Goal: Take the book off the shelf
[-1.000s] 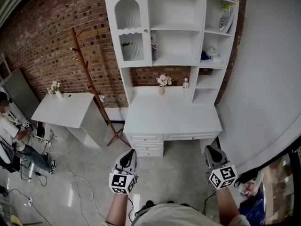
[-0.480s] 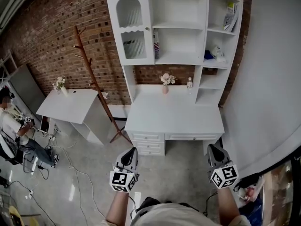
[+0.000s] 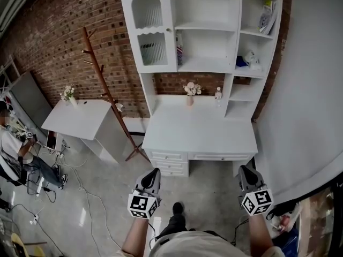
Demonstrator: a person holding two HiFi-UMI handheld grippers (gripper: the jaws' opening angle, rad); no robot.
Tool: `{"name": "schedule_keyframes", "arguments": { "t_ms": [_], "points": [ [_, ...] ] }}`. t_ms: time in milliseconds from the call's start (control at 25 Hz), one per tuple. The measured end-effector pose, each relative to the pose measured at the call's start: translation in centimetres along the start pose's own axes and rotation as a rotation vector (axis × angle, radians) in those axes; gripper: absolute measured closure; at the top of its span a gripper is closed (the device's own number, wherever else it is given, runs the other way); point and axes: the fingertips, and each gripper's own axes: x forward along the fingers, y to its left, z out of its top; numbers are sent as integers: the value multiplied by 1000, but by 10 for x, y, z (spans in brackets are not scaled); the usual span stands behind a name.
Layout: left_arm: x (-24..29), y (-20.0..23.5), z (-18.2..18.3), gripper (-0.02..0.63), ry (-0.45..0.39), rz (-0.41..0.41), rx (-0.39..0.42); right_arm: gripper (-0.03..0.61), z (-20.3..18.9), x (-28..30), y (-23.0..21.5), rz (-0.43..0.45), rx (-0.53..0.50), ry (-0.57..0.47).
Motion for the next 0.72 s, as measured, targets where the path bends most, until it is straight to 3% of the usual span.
{"name": "schedule_keyframes", "arguments": {
  "t_ms": [320, 720],
  "points": [
    [41, 30, 11, 588, -67, 10, -38, 548, 0, 33, -18, -39, 8, -7],
    [127, 81, 6, 588, -50, -28, -57, 548, 11, 112, -34, -81, -1, -4]
  ]
}}
